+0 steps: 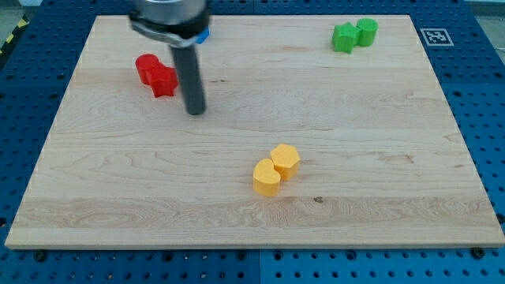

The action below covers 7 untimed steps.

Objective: Nudge blue triangle along with blue cube a bit right

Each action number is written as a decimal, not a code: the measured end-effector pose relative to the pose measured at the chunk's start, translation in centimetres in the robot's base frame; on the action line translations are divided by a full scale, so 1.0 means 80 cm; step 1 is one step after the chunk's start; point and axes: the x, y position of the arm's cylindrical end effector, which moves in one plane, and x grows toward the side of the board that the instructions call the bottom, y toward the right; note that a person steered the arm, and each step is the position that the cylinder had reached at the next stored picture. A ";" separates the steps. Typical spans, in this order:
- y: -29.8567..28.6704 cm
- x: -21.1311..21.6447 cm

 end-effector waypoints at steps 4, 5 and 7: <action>0.058 -0.080; 0.025 -0.111; -0.093 -0.177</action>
